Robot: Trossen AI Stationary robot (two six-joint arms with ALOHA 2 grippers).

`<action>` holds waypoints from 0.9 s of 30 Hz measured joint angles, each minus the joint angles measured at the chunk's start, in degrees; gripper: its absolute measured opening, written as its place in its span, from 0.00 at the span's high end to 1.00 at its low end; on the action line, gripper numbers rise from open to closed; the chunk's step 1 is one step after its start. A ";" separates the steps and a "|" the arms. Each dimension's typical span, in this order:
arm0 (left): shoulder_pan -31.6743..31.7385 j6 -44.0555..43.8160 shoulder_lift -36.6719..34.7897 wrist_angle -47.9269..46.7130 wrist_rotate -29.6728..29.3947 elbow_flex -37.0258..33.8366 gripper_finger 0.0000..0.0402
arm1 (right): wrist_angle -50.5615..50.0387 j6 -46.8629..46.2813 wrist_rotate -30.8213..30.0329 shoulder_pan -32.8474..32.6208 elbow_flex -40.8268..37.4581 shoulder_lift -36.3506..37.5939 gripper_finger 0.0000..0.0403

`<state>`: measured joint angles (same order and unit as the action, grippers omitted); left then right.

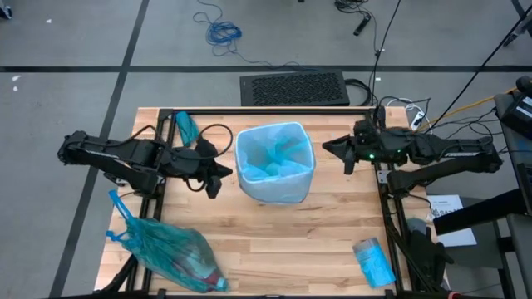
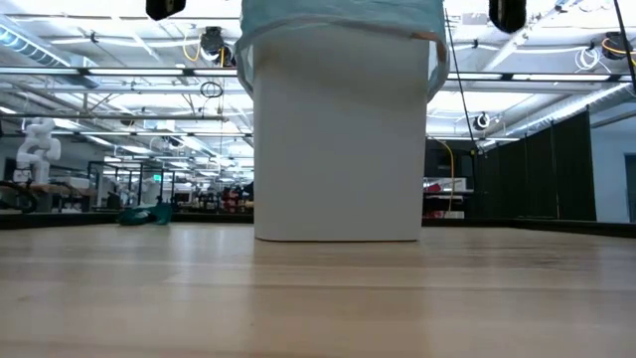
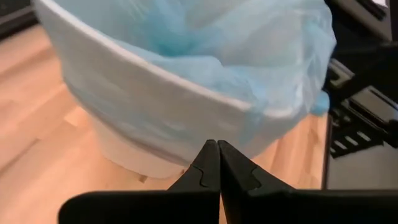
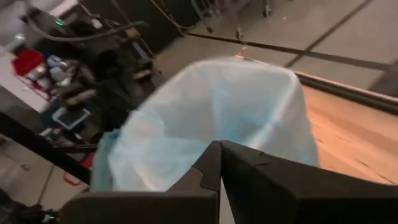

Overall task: Place trash/remove bag and relplace
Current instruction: Insert the new blue trash bag into the white trash bin

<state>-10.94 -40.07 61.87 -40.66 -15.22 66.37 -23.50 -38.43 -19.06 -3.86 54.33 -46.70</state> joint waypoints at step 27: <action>4.50 5.97 16.20 13.81 -3.46 -0.28 1.00 | -22.56 6.38 17.45 8.15 30.03 -24.52 1.00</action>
<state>-6.44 -34.11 78.06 -26.86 -18.69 66.08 -46.06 -32.05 -1.60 4.29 84.36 -71.22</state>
